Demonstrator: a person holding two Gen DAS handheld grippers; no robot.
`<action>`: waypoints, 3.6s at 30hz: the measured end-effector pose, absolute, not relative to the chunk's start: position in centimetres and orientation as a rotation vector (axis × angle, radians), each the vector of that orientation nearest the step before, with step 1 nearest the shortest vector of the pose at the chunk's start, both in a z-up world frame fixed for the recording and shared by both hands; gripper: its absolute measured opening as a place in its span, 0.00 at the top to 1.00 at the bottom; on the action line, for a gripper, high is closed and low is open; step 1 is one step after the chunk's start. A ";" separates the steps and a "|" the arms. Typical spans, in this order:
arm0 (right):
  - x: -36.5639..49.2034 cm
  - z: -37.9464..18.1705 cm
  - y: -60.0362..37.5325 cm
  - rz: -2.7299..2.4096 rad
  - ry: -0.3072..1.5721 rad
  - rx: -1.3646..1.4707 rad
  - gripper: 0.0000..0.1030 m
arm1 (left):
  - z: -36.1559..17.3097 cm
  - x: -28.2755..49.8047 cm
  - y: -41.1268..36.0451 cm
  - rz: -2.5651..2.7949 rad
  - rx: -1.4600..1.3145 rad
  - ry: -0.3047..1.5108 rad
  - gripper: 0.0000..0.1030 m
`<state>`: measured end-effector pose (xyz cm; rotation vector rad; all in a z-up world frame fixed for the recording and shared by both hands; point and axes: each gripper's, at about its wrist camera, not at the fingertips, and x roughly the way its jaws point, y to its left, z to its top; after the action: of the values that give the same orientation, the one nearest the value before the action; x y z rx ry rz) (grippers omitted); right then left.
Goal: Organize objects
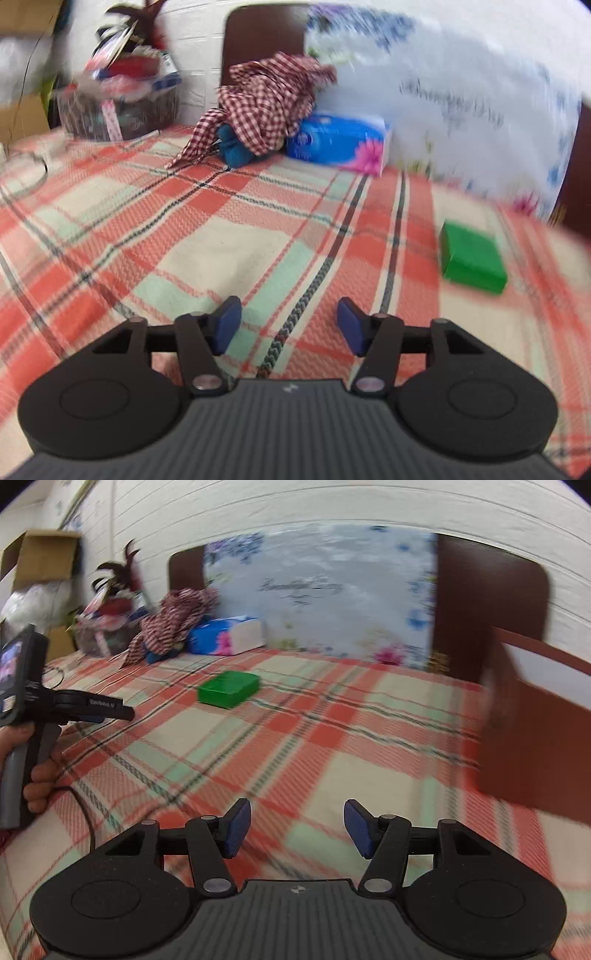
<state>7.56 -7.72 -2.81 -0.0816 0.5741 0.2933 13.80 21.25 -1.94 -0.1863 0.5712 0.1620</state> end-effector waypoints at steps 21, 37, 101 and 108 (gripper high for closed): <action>19.8 -3.6 0.2 0.278 0.613 -0.108 0.42 | -2.3 13.3 21.7 0.116 -0.285 0.510 0.35; -2.4 -3.3 -18.6 -0.039 0.637 0.029 0.22 | 0.5 12.0 12.1 -0.098 -0.251 0.695 0.31; -4.2 3.9 -22.5 -0.203 0.338 0.307 0.19 | 11.3 3.8 -12.8 -0.374 0.060 0.659 0.38; -9.4 4.2 -22.0 -0.197 0.323 0.393 0.05 | 10.4 -1.1 -11.5 -0.315 0.135 0.625 0.14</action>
<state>-9.35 -21.98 4.21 0.3935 0.3231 -0.1974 -1.14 -11.47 10.39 0.1346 0.6250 -0.3145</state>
